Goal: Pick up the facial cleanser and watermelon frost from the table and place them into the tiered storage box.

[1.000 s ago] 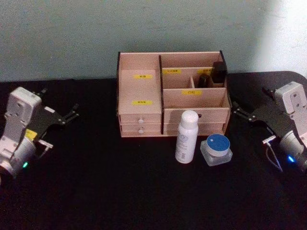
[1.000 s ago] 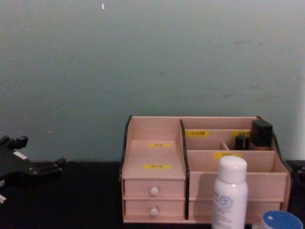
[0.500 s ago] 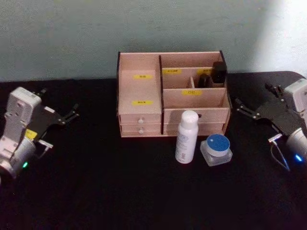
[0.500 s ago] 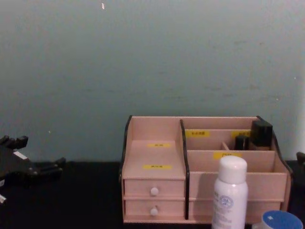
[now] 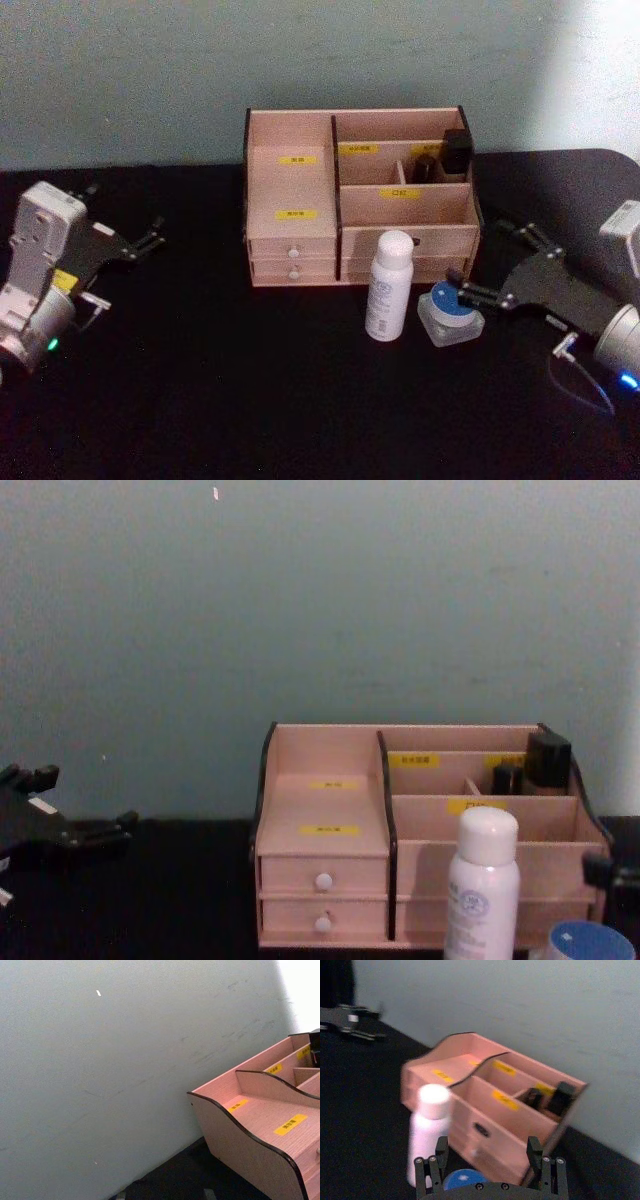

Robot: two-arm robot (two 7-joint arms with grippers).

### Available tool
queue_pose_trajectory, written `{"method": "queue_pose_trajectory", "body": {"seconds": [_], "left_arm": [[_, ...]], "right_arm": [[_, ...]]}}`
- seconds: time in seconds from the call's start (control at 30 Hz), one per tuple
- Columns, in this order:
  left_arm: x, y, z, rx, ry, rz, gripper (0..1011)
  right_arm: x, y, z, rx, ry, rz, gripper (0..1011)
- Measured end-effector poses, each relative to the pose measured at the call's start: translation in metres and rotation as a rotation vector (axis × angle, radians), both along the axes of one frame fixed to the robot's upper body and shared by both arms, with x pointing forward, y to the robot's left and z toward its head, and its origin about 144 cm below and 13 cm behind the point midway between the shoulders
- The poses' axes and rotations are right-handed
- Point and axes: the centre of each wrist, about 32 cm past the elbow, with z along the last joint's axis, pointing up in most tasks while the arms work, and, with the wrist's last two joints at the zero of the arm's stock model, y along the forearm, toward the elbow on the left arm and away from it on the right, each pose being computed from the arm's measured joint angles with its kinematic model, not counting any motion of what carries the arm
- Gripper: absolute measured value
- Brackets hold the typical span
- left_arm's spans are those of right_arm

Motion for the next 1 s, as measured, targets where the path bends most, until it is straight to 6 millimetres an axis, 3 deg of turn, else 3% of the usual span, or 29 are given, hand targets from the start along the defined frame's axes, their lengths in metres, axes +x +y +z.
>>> {"method": "queue_pose_trajectory", "body": {"seconds": [0.23,1.0], "left_arm": [[0.0,0.0,0.0,0.0,0.0,0.0,1001],[0.0,0.0,0.0,0.0,0.0,0.0,1001]], "right_arm": [[0.001,0.004,-0.005,0.038,0.068,0.1,1002],[0.039,0.03,-0.027,0.106,0.182,0.214,1003]]}}
